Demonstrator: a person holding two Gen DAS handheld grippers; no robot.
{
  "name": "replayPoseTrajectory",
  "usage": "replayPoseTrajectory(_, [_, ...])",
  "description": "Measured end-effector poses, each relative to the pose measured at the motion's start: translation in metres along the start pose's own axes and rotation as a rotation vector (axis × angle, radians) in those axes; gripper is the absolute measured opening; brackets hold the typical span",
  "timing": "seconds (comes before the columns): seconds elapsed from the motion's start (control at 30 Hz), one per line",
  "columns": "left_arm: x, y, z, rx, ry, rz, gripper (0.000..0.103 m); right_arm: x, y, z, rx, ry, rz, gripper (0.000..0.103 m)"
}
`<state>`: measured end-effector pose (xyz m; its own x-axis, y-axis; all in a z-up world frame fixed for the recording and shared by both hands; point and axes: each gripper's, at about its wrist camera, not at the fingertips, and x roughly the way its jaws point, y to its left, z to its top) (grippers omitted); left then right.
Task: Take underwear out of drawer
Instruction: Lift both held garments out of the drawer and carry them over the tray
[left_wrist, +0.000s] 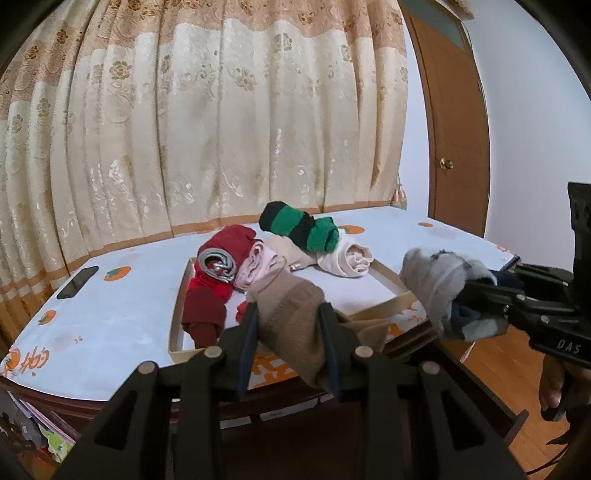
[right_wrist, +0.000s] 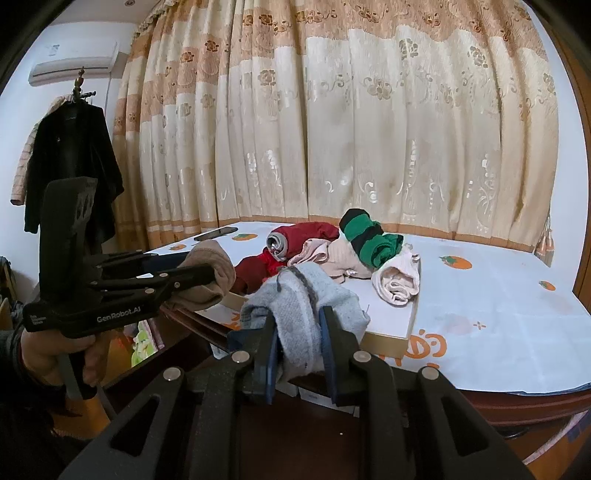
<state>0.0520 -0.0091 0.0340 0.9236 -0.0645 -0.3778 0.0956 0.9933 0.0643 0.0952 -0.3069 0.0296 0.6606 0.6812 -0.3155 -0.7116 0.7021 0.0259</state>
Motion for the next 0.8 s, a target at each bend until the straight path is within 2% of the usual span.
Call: replayPoseTrajectory(0.8, [-0.015,0.014,0.010,-0.005,-0.123,0.074,0.031,-0.007,0.008,0.011,-0.021,-0.075,-0.004,0.023])
